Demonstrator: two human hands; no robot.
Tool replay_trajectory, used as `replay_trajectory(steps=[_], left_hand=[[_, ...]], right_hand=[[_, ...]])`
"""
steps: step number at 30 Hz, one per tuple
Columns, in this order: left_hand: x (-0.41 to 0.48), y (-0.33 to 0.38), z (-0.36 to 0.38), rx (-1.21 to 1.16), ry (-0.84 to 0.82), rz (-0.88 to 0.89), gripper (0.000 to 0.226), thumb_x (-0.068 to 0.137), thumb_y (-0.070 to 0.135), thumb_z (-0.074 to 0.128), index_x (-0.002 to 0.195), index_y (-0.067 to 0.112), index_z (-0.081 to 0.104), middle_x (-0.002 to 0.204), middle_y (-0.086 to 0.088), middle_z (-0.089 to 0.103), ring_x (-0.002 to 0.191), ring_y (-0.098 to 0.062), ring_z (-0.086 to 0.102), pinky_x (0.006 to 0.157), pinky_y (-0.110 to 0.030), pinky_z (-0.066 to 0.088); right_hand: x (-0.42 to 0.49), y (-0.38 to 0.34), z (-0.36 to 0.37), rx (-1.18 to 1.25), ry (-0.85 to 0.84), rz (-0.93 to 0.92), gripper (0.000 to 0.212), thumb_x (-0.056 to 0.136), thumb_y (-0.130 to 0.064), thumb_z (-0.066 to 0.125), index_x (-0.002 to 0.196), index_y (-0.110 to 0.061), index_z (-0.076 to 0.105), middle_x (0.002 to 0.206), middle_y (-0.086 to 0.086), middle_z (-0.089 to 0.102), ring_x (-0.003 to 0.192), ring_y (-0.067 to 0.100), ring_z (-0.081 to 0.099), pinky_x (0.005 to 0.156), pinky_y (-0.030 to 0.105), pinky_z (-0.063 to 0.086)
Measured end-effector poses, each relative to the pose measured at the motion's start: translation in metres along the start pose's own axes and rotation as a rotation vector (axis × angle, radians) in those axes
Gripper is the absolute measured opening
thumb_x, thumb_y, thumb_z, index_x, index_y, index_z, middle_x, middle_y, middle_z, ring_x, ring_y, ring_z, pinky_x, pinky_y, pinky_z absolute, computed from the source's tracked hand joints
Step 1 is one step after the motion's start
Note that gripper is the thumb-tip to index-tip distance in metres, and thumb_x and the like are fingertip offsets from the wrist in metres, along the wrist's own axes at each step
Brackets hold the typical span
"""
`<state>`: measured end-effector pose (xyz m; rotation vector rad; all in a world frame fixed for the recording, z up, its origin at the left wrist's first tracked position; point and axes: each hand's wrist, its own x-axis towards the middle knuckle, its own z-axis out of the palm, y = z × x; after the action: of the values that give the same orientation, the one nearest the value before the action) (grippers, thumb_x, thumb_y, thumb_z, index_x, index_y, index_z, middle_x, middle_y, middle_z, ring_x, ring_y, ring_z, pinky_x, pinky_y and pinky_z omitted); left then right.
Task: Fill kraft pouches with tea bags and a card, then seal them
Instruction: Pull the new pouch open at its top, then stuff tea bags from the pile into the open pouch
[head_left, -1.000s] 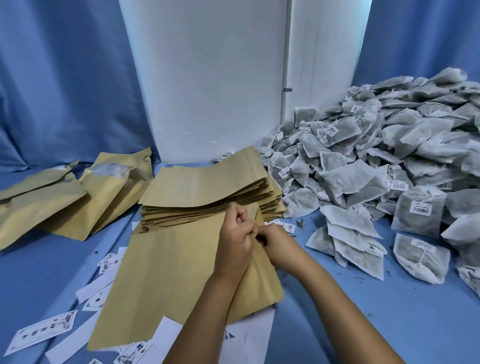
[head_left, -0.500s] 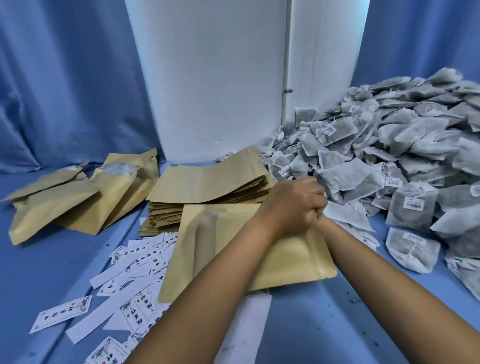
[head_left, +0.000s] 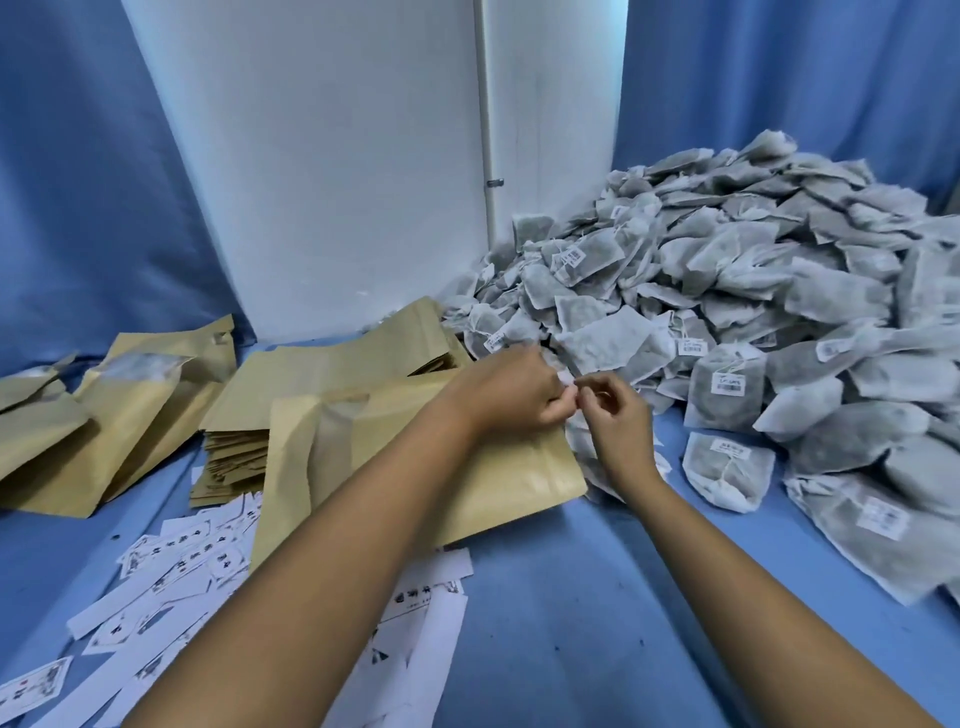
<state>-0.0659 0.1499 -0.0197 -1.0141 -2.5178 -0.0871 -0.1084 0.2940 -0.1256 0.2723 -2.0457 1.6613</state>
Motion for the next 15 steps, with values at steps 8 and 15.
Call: replay_trajectory(steps=[8, 15], left_hand=[[-0.005, -0.008, 0.027, -0.057, 0.038, -0.076, 0.054, 0.092, 0.034, 0.03, 0.049, 0.005, 0.041, 0.046, -0.01, 0.042, 0.044, -0.024, 0.035, 0.051, -0.042, 0.038], [-0.018, -0.011, 0.031, -0.129, 0.127, -0.047, 0.048, 0.088, 0.03, 0.029, 0.047, 0.007, 0.036, 0.045, -0.006, 0.034, 0.042, -0.024, 0.031, 0.048, -0.035, 0.036]], right_hand=[[-0.001, 0.043, -0.017, -0.832, -0.42, 0.17, 0.07, 0.08, -0.049, 0.061, 0.144, -0.042, 0.032, 0.155, 0.001, 0.02, 0.137, 0.035, 0.02, 0.108, 0.048, 0.028], [-0.006, 0.026, -0.022, -0.116, -0.074, 0.126, 0.039, 0.085, -0.009, 0.059, 0.119, -0.028, 0.06, 0.103, -0.01, 0.066, 0.088, -0.002, 0.062, 0.065, 0.005, 0.043]])
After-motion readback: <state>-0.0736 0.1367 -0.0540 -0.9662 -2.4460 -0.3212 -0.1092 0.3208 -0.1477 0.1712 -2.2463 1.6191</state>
